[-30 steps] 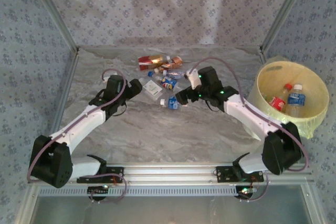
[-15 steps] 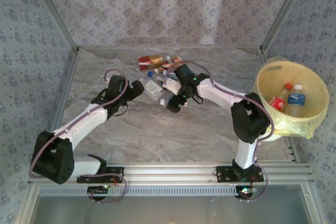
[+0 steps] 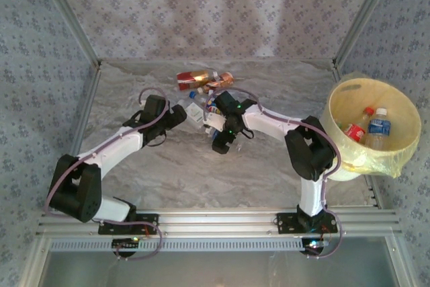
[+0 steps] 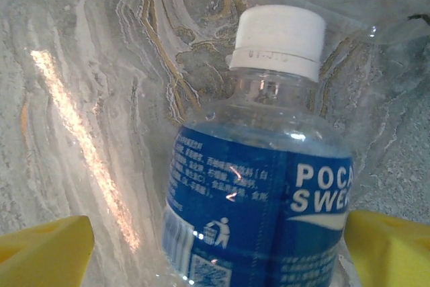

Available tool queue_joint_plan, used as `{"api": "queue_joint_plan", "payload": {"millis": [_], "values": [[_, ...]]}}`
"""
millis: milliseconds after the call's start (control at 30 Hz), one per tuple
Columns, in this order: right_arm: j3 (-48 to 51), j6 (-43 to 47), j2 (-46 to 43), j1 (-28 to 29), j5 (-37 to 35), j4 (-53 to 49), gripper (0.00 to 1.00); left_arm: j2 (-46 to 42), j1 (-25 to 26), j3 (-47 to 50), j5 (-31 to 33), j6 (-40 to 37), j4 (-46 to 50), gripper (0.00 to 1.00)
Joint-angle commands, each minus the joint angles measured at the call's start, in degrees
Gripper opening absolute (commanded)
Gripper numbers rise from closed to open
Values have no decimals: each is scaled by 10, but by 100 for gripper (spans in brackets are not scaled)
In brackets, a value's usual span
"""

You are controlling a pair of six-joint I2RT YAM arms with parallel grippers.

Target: Put the plastic bottles in the bin

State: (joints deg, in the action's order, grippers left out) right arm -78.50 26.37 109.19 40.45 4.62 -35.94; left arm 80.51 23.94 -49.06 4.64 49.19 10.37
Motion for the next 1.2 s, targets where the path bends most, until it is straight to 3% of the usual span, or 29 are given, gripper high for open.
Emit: {"api": "queue_joint_plan", "payload": {"millis": [0,167,533,833,1167], "values": [[11,-37,24,2,-70,0,95,5,-4,-19,-8,3,7,98],[37,-99,23,12,-119,12,80,5,-4,-23,-5,0,11,98],[74,-164,-27,25,-140,66,56,0,-4,-23,-7,1,11,98],[97,-163,-125,18,-134,89,48,-24,-4,-25,-35,-24,4,98],[172,-192,-297,-38,-79,150,43,-19,-3,-32,-64,-33,-4,98]]}}
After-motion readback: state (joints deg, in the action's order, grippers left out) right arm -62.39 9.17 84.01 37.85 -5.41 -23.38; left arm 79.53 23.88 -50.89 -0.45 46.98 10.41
